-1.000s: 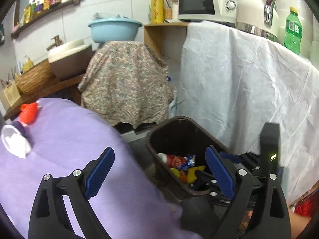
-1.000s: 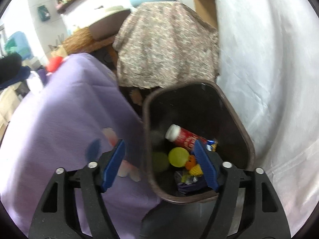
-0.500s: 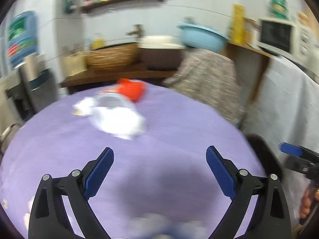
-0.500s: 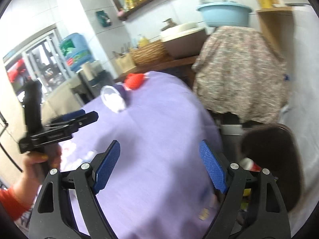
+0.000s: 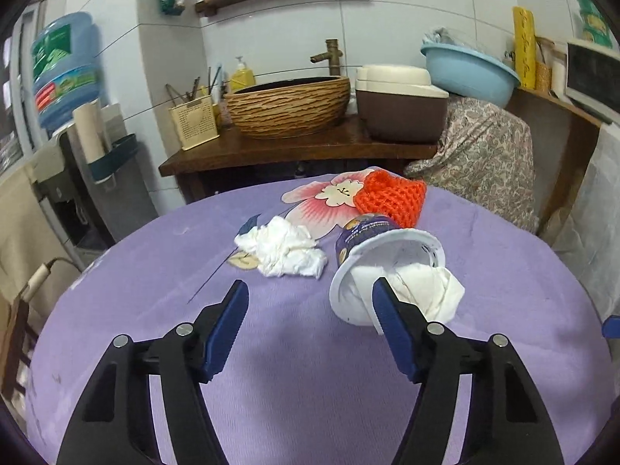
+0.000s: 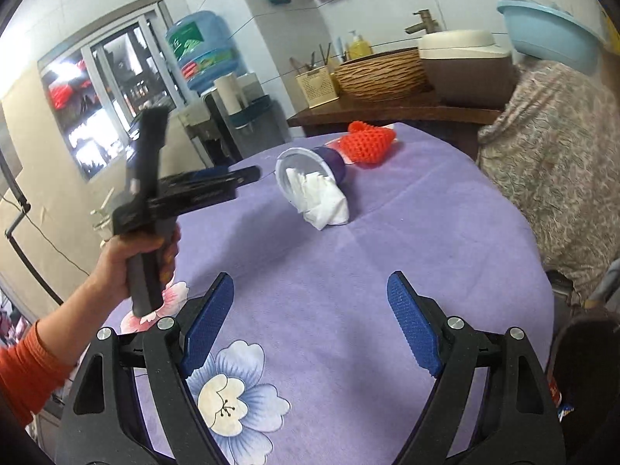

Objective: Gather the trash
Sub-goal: 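Grasp the white-and-blue yogurt cup by its rim with the left tool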

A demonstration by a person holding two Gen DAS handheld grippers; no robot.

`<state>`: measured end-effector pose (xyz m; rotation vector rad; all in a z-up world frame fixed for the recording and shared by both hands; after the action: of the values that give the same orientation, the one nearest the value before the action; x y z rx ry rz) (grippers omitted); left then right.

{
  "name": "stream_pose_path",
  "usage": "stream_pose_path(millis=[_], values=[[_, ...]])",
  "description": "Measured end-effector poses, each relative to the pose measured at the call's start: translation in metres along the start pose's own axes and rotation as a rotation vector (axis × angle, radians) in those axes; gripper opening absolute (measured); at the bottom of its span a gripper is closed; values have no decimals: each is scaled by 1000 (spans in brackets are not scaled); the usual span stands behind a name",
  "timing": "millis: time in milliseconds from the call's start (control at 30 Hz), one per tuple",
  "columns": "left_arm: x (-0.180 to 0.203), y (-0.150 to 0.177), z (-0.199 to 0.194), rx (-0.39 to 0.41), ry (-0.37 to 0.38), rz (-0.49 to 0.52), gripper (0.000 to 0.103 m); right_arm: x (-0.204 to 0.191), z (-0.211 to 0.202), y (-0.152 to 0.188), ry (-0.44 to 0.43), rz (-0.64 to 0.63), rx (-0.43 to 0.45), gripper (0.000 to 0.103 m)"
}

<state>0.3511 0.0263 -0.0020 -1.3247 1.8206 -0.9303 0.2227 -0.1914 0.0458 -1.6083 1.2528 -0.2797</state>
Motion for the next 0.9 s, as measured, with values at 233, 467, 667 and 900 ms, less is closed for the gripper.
stream_pose_path(millis=[233,467,667,900], values=[[12,-7,31,-35,23,46,58,-5,13,-7,42,-62,-12,81],[16,-6,43,-86,55,26,14,-9,28,-5,56,-102,-31,81],[19,3,20,-103,102,-8,7,-8,40,-3,64,-120,-42,81],[29,20,-13,-135,204,-72,7,-3,46,2,72,-103,-52,81]])
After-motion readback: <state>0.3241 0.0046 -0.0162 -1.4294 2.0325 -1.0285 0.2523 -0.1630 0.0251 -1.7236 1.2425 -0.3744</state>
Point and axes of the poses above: each gripper's, at about its wrist camera, not at the fingertips, and z roughly the way its jaws point, x to its right, y to its underside, the point moved 1 cm from there along z, roughly the way its jaws point, and after that the axes turned 9 degrees about x, right-handed, at the moved point
